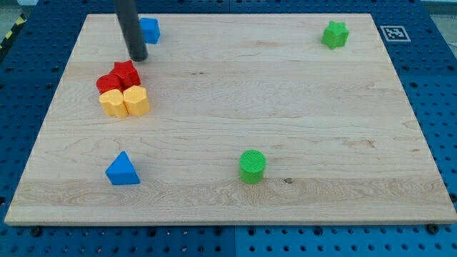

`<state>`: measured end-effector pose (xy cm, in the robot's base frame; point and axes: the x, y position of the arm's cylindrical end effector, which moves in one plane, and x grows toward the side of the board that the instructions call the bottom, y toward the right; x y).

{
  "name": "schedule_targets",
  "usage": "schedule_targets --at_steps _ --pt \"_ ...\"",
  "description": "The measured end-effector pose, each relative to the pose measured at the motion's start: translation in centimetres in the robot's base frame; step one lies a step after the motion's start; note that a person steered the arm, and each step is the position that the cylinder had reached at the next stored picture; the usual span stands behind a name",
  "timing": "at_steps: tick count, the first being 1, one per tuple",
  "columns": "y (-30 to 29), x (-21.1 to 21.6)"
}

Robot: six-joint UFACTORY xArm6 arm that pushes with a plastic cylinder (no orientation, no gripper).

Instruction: Place the blue blocks parallel to each other

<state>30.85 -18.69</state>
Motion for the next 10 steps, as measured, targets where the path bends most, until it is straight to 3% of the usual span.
schedule_targets --at_steps 1,2,5,8,10 --pt "-4.5 -0.3" --pt "-5.3 0.7" --pt "3.6 6.0" --pt "5.0 2.4" --pt "5.0 2.4"
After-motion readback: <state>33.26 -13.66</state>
